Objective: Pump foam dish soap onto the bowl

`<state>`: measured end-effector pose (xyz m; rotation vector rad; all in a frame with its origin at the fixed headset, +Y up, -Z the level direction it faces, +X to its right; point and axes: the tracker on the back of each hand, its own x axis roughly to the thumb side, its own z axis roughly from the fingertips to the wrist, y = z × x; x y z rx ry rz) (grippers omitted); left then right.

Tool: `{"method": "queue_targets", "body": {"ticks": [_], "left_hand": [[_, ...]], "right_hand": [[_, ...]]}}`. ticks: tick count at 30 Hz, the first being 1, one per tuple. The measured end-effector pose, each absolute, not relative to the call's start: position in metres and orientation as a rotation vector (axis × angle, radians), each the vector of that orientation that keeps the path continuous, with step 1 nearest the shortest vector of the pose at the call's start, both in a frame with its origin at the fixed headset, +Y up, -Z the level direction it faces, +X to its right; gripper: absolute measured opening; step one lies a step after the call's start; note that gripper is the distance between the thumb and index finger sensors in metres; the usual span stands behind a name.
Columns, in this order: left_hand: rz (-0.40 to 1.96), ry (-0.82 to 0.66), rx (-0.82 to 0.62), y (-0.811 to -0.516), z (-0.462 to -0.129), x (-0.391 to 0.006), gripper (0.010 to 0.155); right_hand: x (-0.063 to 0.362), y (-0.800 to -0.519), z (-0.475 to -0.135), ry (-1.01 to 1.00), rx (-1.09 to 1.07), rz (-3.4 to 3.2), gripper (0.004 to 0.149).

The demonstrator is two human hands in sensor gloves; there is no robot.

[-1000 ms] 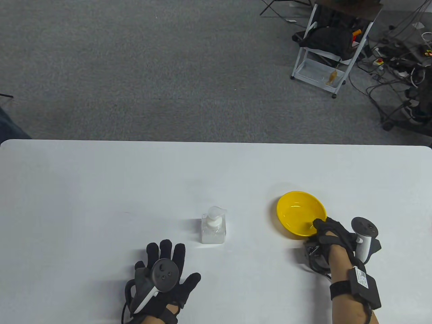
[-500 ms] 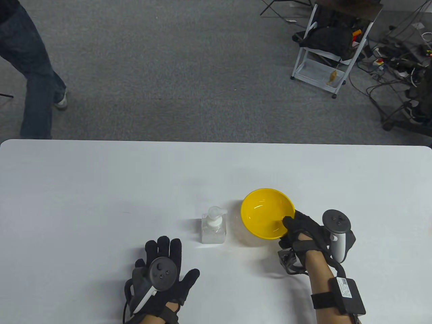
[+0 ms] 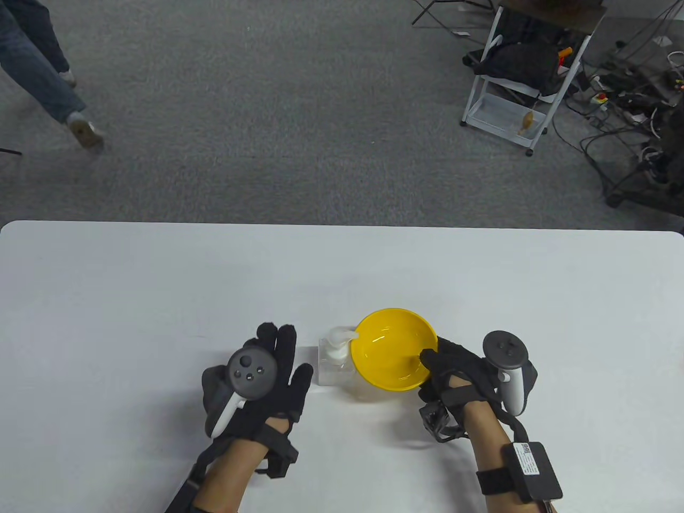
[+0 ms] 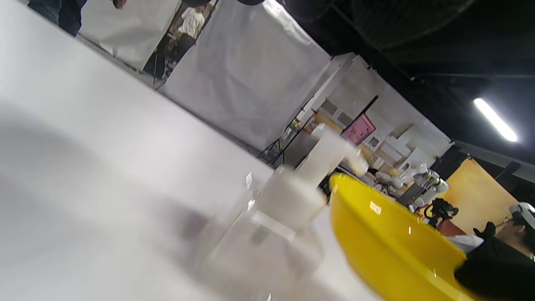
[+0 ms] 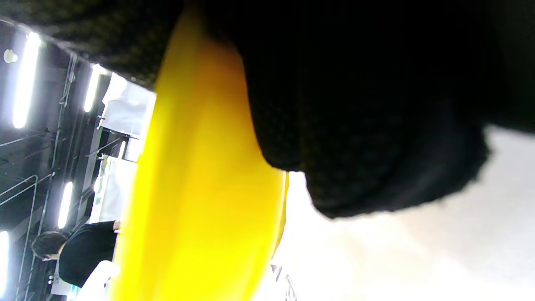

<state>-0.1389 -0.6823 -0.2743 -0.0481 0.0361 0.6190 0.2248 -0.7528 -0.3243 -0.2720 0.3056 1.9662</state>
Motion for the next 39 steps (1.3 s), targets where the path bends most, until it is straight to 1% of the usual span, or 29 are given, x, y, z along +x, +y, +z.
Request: {"method": "queue_targets", "body": {"ticks": [1, 4, 7, 9, 12, 17, 25, 28, 37, 39], "left_hand": [[0.618, 0.041, -0.053, -0.676, -0.286, -0.132, 0.073], [0.633, 0.058, -0.196, -0.672, -0.322, -0.112, 0.072], [0.646, 0.071, -0.301, -0.680, -0.353, -0.094, 0.068], [0.665, 0.087, -0.299, -0.686, -0.366, -0.085, 0.068], [0.639, 0.087, -0.352, -0.698, -0.380, -0.073, 0.069], [0.614, 0.078, -0.392, -0.715, -0.386, -0.070, 0.070], [0.856, 0.050, -0.418, -0.731, -0.385, -0.076, 0.068], [0.862, 0.034, -0.429, -0.734, -0.386, -0.076, 0.067], [0.915, 0.012, -0.413, -0.742, -0.385, -0.078, 0.067], [0.917, 0.009, -0.371, -0.744, -0.384, -0.078, 0.066]], "right_hand": [[0.225, -0.752, -0.324, 0.308, -0.266, 1.963, 0.059], [0.223, -0.753, -0.325, 0.324, -0.252, 1.945, 0.059], [0.219, -0.755, -0.325, 0.349, -0.230, 1.956, 0.060], [0.219, -0.757, -0.325, 0.349, -0.230, 1.947, 0.060], [0.219, -0.757, -0.325, 0.357, -0.226, 1.943, 0.059], [0.218, -0.757, -0.324, 0.360, -0.219, 1.942, 0.060], [0.217, -0.758, -0.324, 0.366, -0.217, 1.934, 0.060], [0.216, -0.759, -0.323, 0.373, -0.213, 1.912, 0.060], [0.215, -0.759, -0.323, 0.381, -0.207, 1.903, 0.061], [0.214, -0.759, -0.323, 0.386, -0.200, 1.893, 0.061]]}}
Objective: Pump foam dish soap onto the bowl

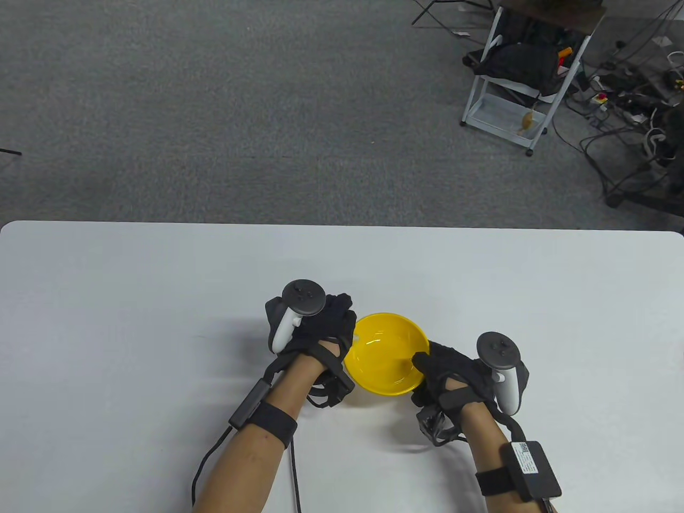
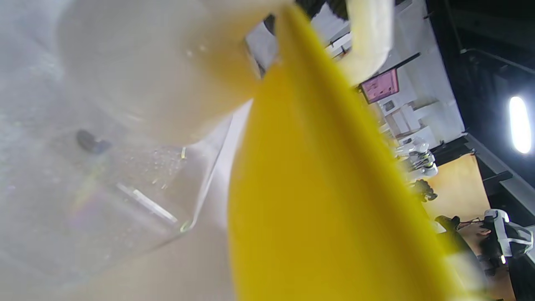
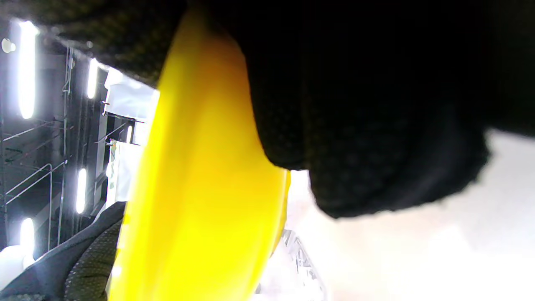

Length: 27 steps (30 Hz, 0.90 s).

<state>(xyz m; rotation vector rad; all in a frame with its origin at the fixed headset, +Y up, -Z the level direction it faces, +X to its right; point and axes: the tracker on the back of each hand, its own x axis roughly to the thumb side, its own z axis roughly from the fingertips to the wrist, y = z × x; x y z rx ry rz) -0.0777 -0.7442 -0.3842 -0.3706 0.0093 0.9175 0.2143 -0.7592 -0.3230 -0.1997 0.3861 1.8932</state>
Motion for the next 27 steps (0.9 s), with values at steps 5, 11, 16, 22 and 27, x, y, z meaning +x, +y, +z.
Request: {"method": "queue_targets", "body": {"ticks": [5, 11, 16, 22, 27], "left_hand": [[1.050, -0.020, -0.376, -0.756, -0.385, -0.081, 0.064], [1.031, -0.035, -0.377, -0.758, -0.385, -0.082, 0.065], [1.054, -0.004, -0.434, -0.752, -0.387, -0.083, 0.067], [0.878, 0.002, -0.500, -0.733, -0.389, -0.081, 0.068], [0.957, 0.004, -0.493, -0.738, -0.389, -0.082, 0.067]], "right_hand": [[0.214, -0.764, -0.325, 0.404, -0.192, 1.871, 0.061], [0.215, -0.764, -0.325, 0.408, -0.185, 1.848, 0.061], [0.215, -0.764, -0.324, 0.416, -0.189, 1.832, 0.062], [0.215, -0.763, -0.324, 0.413, -0.177, 1.828, 0.062], [0.215, -0.766, -0.324, 0.417, -0.172, 1.819, 0.063]]}}
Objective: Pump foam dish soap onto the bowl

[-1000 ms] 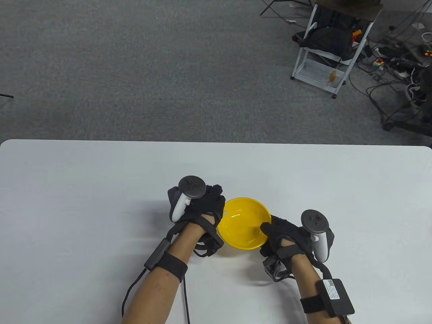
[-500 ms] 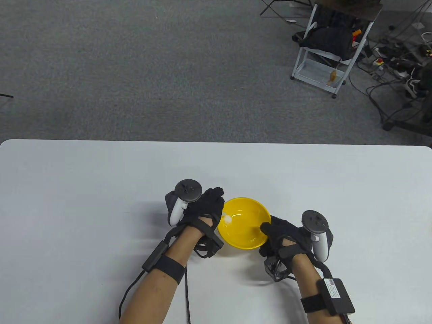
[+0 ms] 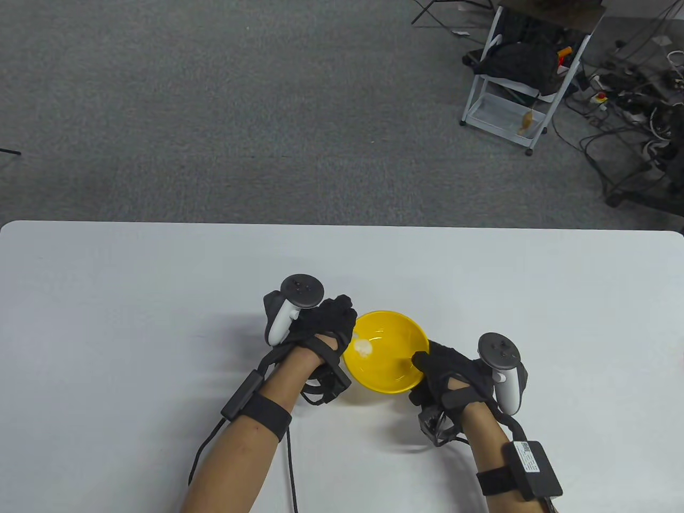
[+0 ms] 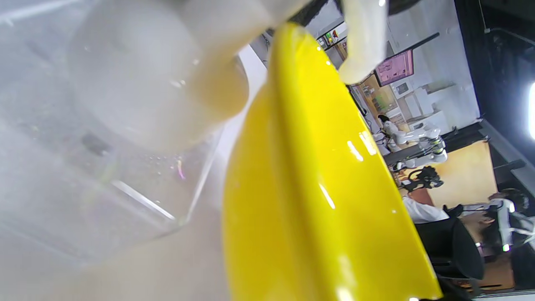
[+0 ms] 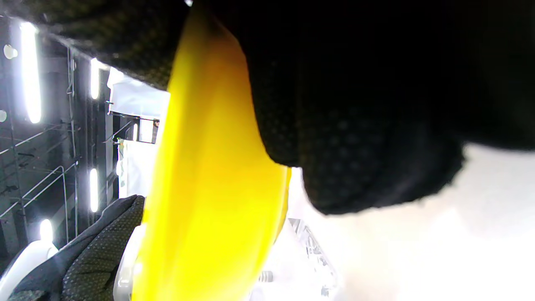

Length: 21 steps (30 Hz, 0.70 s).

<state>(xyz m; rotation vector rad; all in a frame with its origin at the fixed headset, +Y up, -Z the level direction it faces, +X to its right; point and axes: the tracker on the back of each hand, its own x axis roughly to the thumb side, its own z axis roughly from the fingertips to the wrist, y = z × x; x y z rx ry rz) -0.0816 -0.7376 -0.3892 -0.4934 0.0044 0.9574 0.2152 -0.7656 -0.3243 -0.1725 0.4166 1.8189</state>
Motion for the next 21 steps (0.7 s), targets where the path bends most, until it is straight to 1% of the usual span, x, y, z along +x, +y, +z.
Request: {"method": "queue_targets", "body": {"ticks": [6, 10, 14, 19, 21], "left_hand": [[1.011, -0.008, -0.445, -0.743, -0.388, -0.081, 0.067], [1.016, -0.030, -0.463, -0.744, -0.388, -0.081, 0.067], [1.028, -0.028, -0.450, -0.747, -0.387, -0.081, 0.067], [1.028, -0.031, -0.399, -0.752, -0.385, -0.081, 0.067], [1.039, -0.033, -0.419, -0.753, -0.386, -0.081, 0.067]], "right_hand": [[0.215, -0.767, -0.324, 0.417, -0.176, 1.820, 0.063], [0.215, -0.767, -0.324, 0.421, -0.170, 1.818, 0.063], [0.215, -0.768, -0.325, 0.424, -0.171, 1.819, 0.063], [0.214, -0.768, -0.325, 0.426, -0.175, 1.809, 0.063], [0.215, -0.768, -0.325, 0.425, -0.176, 1.805, 0.063]]}}
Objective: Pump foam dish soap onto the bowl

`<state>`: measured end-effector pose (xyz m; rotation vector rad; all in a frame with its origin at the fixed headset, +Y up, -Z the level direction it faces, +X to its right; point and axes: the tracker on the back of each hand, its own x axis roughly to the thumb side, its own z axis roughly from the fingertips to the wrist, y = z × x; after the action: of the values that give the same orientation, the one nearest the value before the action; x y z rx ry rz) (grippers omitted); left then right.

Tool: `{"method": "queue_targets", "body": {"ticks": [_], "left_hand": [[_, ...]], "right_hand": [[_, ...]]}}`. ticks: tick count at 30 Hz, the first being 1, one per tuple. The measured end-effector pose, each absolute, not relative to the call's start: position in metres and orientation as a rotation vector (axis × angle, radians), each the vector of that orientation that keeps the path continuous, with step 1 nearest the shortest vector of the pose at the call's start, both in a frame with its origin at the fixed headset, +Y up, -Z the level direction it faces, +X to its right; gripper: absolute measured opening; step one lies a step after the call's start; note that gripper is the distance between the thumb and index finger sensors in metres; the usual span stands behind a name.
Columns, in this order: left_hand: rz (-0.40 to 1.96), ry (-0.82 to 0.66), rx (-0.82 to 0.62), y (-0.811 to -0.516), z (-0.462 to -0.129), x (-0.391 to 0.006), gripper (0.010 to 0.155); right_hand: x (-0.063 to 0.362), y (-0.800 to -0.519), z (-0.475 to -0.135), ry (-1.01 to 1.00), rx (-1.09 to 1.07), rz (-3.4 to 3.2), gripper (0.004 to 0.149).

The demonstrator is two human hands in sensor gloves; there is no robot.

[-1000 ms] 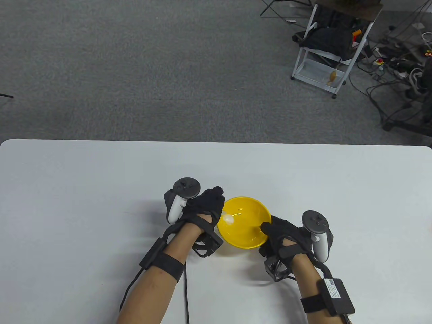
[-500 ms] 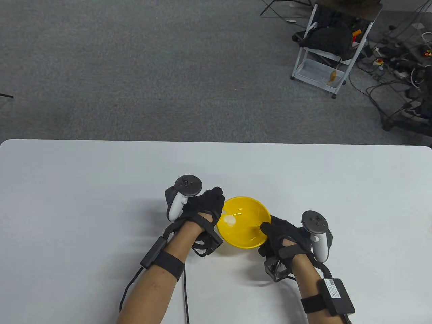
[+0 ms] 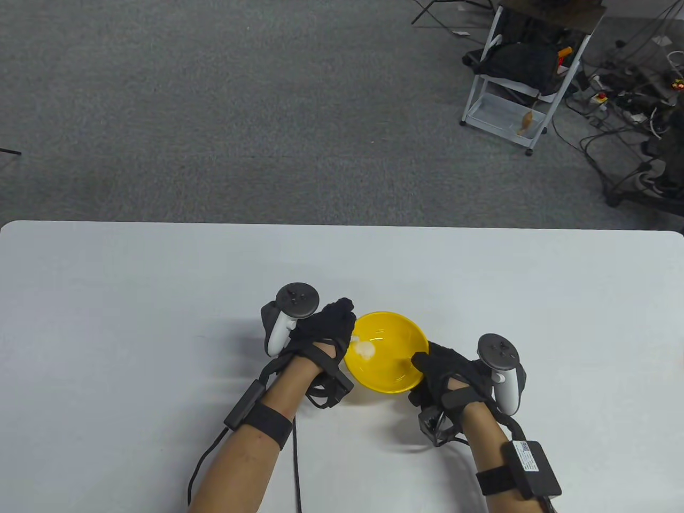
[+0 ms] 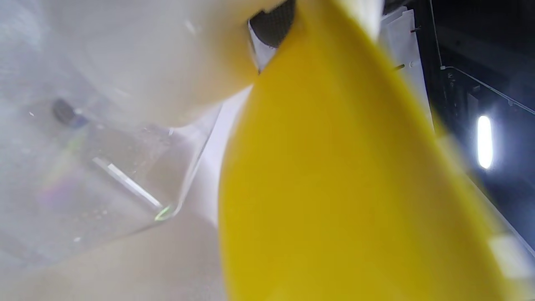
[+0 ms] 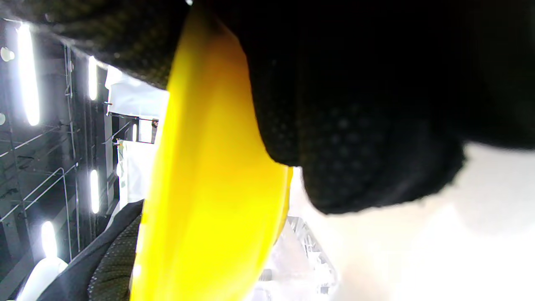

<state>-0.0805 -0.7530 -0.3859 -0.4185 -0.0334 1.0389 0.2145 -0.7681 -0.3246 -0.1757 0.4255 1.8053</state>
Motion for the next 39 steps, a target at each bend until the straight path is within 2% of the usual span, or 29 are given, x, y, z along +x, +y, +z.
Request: {"method": "queue_targets", "body": {"ticks": [5, 11, 15, 24, 29, 39], "left_hand": [[1.036, -0.044, -0.418, -0.754, -0.387, -0.082, 0.067], [0.953, -0.015, -0.521, -0.746, -0.389, -0.082, 0.069], [0.876, 0.009, -0.485, -0.733, -0.391, -0.080, 0.069], [0.938, 0.012, -0.500, -0.739, -0.390, -0.082, 0.068], [0.939, -0.004, -0.397, -0.742, -0.386, -0.081, 0.067], [0.852, -0.028, -0.441, -0.742, -0.389, -0.079, 0.067]], "right_hand": [[0.214, -0.770, -0.325, 0.431, -0.181, 1.796, 0.063], [0.216, -0.771, -0.325, 0.429, -0.180, 1.790, 0.063], [0.215, -0.769, -0.325, 0.422, -0.176, 1.793, 0.063], [0.215, -0.771, -0.325, 0.424, -0.174, 1.789, 0.064], [0.215, -0.771, -0.325, 0.423, -0.176, 1.789, 0.064], [0.214, -0.775, -0.325, 0.442, -0.183, 1.770, 0.063]]}}
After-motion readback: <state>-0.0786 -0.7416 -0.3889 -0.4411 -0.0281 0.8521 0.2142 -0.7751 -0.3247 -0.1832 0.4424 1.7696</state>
